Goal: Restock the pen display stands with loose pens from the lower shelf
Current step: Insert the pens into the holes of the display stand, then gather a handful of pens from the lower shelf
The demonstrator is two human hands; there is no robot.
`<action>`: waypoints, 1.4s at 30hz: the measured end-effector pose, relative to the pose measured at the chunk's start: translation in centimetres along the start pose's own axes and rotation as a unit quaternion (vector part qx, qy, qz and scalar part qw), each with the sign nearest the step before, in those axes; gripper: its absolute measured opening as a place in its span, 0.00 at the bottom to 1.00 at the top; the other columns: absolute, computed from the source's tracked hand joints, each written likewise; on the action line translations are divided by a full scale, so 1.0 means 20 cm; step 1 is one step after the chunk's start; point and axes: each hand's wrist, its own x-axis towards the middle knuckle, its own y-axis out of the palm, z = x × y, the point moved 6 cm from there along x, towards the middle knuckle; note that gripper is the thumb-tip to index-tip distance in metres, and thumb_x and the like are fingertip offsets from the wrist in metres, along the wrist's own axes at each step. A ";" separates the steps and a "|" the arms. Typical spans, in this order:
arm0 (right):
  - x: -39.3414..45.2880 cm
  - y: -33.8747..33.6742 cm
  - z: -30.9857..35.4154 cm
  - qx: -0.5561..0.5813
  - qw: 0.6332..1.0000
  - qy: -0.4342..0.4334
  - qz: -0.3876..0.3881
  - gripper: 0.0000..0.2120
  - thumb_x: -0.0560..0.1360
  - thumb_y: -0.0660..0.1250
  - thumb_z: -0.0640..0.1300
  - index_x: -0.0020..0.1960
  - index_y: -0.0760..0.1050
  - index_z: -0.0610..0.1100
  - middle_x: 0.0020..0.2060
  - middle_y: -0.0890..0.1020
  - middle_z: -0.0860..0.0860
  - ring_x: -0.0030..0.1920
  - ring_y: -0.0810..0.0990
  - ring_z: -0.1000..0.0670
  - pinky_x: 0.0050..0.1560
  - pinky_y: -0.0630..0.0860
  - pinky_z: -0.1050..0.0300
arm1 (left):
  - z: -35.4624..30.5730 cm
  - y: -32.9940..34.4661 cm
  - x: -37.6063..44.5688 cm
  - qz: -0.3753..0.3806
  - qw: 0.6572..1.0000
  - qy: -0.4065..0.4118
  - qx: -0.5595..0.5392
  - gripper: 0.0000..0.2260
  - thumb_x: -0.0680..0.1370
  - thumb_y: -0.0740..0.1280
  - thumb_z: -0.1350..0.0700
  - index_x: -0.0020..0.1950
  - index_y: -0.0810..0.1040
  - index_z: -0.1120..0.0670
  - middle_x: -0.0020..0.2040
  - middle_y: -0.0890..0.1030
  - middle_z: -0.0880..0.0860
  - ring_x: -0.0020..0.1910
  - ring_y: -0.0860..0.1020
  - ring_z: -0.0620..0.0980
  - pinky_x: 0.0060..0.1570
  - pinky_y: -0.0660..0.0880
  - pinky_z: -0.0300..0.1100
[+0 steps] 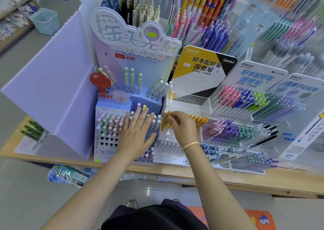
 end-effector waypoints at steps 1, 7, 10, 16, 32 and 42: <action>0.00 0.00 0.00 -0.002 1.000 0.001 0.000 0.06 0.78 0.69 0.40 0.52 0.82 0.40 0.43 0.84 0.47 0.44 0.79 0.49 0.48 0.77 0.52 | 0.00 0.00 0.00 -0.002 1.000 0.000 0.002 0.30 0.80 0.54 0.40 0.80 0.62 0.52 0.82 0.57 0.54 0.81 0.51 0.53 0.75 0.49 0.56; 0.01 0.00 0.00 0.004 1.000 0.007 0.019 0.07 0.78 0.69 0.41 0.55 0.82 0.41 0.41 0.84 0.49 0.42 0.80 0.50 0.47 0.79 0.50 | 0.01 0.01 0.01 -0.009 1.000 -0.006 -0.015 0.30 0.81 0.53 0.40 0.81 0.61 0.52 0.82 0.57 0.53 0.82 0.50 0.53 0.77 0.49 0.58; -0.03 0.00 0.01 0.001 0.999 0.010 0.039 0.11 0.78 0.70 0.43 0.59 0.80 0.43 0.40 0.81 0.51 0.41 0.80 0.51 0.46 0.79 0.53 | 0.02 0.01 0.01 0.009 1.000 -0.004 -0.026 0.30 0.82 0.51 0.39 0.81 0.60 0.51 0.82 0.55 0.52 0.82 0.49 0.53 0.77 0.48 0.58; -0.26 -0.21 -0.04 0.016 0.999 0.019 0.025 0.12 0.80 0.66 0.45 0.62 0.78 0.45 0.41 0.81 0.52 0.40 0.79 0.53 0.43 0.79 0.56 | -0.07 -0.14 -0.02 -0.002 0.997 -0.027 -0.078 0.30 0.82 0.50 0.38 0.79 0.65 0.54 0.81 0.58 0.54 0.82 0.50 0.53 0.78 0.39 0.53; -2.02 -1.68 -1.48 -0.224 0.925 0.262 -0.160 0.20 0.77 0.59 0.52 0.55 0.80 0.39 0.48 0.82 0.44 0.47 0.81 0.40 0.45 0.78 0.50 | -2.39 0.46 -0.50 0.210 0.936 0.249 -0.131 0.26 0.77 0.58 0.43 0.67 0.78 0.58 0.65 0.79 0.58 0.63 0.78 0.60 0.64 0.74 0.57; -2.67 -2.11 -2.29 -0.196 0.887 0.382 -0.169 0.17 0.76 0.60 0.52 0.52 0.79 0.40 0.45 0.80 0.42 0.43 0.81 0.37 0.41 0.79 0.45 | -3.46 0.89 -0.75 0.278 0.899 0.327 -0.091 0.26 0.79 0.56 0.42 0.69 0.75 0.57 0.65 0.78 0.56 0.64 0.76 0.58 0.62 0.74 0.54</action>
